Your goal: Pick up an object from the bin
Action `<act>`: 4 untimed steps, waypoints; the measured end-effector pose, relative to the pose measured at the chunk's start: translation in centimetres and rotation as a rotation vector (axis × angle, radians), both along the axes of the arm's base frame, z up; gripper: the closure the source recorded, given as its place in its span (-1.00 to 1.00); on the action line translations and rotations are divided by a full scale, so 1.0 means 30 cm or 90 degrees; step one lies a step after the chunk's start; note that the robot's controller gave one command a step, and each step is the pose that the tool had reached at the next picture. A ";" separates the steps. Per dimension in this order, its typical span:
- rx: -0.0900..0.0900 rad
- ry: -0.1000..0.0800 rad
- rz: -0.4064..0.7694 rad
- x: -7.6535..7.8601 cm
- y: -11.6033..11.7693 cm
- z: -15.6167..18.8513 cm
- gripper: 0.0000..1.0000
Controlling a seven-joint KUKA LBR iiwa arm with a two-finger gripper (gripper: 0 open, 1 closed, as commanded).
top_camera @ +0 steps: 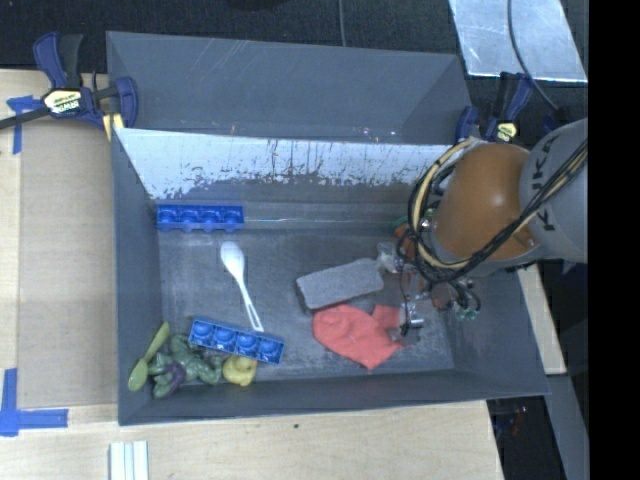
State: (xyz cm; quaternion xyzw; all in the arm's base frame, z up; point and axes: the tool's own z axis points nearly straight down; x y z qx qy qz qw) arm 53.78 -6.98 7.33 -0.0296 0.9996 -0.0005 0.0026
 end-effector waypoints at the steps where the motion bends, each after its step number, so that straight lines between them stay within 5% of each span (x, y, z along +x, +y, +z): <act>1: 0.011 0.006 -0.178 0.102 -0.129 0.068 -1.00; 2: 0.003 -0.004 -0.108 0.076 -0.132 0.068 -1.00; 3: 0.011 0.001 -0.151 -0.071 -0.037 0.006 -1.00; 4: 0.004 -0.007 -0.087 -0.175 0.010 -0.011 1.00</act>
Offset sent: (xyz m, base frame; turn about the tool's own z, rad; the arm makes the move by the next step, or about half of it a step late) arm -0.0560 0.0009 0.0267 -0.4167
